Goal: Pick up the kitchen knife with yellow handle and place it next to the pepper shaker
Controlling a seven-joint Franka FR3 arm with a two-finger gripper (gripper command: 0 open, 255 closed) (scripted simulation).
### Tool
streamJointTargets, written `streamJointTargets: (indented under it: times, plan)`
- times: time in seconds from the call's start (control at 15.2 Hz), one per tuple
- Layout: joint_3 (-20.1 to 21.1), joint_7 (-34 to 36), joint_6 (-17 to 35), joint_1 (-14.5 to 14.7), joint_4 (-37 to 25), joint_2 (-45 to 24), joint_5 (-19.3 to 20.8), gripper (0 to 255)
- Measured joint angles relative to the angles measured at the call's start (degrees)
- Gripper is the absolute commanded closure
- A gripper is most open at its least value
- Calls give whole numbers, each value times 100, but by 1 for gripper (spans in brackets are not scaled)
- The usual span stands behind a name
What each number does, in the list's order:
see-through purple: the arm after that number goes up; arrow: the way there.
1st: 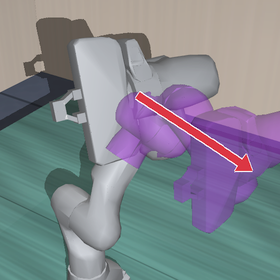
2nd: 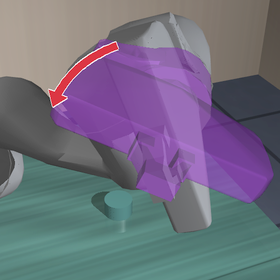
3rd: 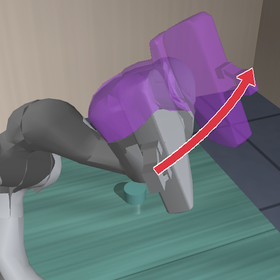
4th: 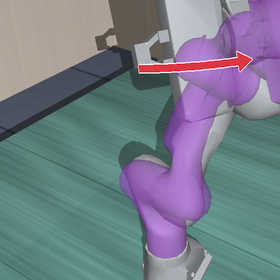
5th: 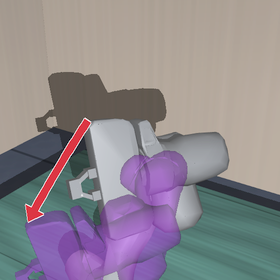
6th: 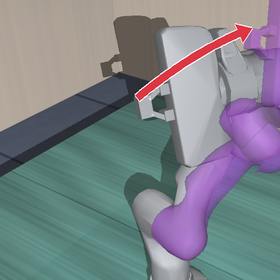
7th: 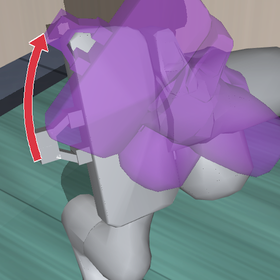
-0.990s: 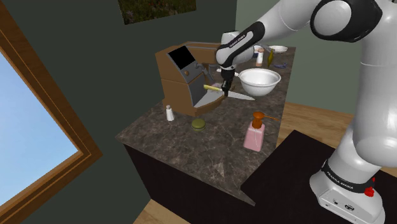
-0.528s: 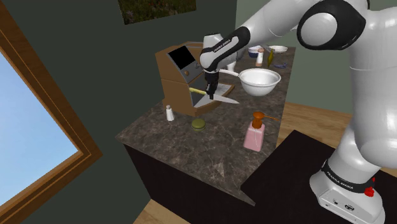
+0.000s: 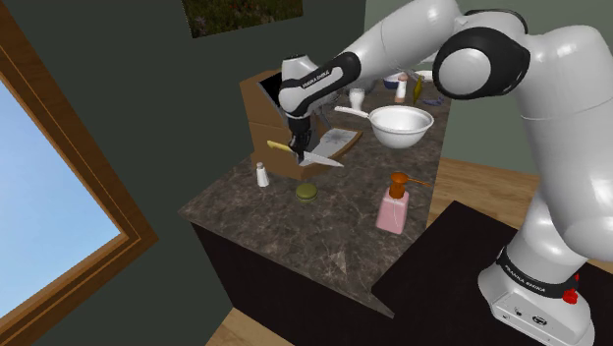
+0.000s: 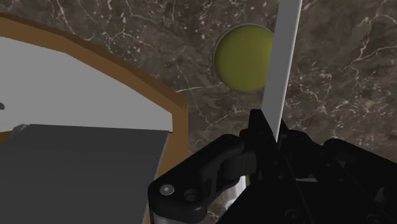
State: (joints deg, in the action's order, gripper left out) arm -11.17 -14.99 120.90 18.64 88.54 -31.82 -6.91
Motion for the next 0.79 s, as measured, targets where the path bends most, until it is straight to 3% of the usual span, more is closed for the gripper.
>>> streamJointTargets:
  times: [0.33,0.79]
  plan:
    - [123,467,-495,231,-1251,-745,-5,255]
    - [275,1072,-1677,408,-4099,-2396,-16,255]
